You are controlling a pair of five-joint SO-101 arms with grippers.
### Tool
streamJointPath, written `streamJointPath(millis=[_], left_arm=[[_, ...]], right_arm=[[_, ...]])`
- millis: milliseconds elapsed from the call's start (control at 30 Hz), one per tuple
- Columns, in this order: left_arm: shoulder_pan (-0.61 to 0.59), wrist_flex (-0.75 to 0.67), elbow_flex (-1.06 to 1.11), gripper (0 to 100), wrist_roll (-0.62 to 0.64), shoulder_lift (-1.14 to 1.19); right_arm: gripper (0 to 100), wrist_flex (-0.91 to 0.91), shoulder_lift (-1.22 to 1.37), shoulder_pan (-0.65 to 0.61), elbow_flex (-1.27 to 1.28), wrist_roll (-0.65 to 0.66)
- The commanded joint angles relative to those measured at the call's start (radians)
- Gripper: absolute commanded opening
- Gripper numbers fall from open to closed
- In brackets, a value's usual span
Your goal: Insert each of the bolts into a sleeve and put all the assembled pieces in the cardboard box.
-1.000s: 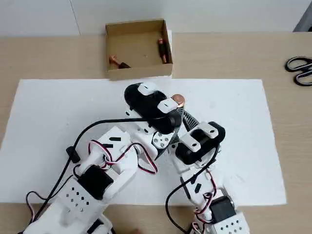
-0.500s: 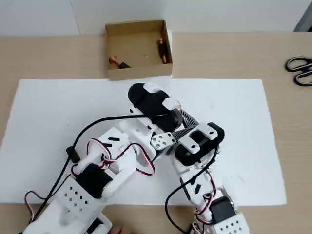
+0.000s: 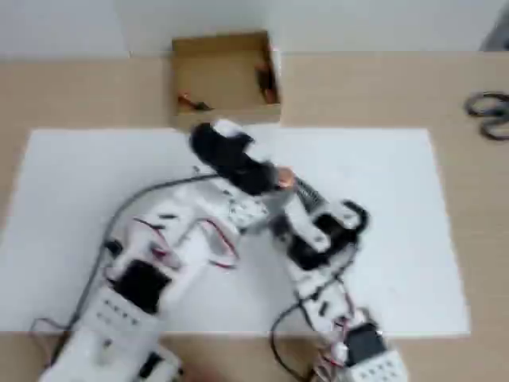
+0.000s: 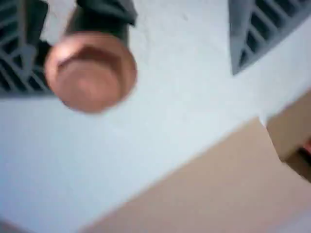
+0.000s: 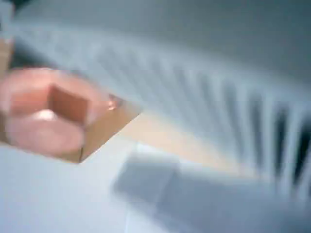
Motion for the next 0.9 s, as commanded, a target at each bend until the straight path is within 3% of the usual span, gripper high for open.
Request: streamJointPath(millis=[0, 100, 200, 300, 400, 433, 667, 800, 867], left_arm=[[-0.049, -0.055, -0.14, 25, -0.005, -0.003], [-0.072, -0.048, -0.228, 25, -0.002, -0.003], [-0.121, 0.068, -0.268, 23, 0.002, -0.014], [-0.212, 0.198, -0.268, 13, 0.02, -0.044], [-0.301, 0.216, -0.257, 0, 0.103, -0.167], [-0.322, 0.216, -0.236, 1, 0.132, -0.215], [-0.361, 0.299, 0.124, 1, 0.23, -0.634], [-0.361, 0.262, 0.383, 1, 0.227, -0.89], [-0.367, 0.201, 0.46, 1, 0.227, -0.899]], right_arm=[[0.5, -0.007, -0.018, 0.005, 0.006, -0.006], [0.5, -0.001, -0.018, 0.005, 0.006, -0.006], [0.5, 0.001, -0.018, 0.007, 0.006, -0.006], [0.5, 0.001, -0.018, 0.018, 0.006, -0.005], [0.5, -0.007, -0.018, 0.07, 0.006, -0.005], [0.5, -0.007, -0.018, 0.088, 0.005, -0.005], [0.4, 0.002, -0.018, 0.125, -0.06, -0.005], [0.4, 0.002, -0.018, 0.128, -0.068, 0.002], [0.4, 0.002, -0.018, 0.128, -0.101, 0.002]])
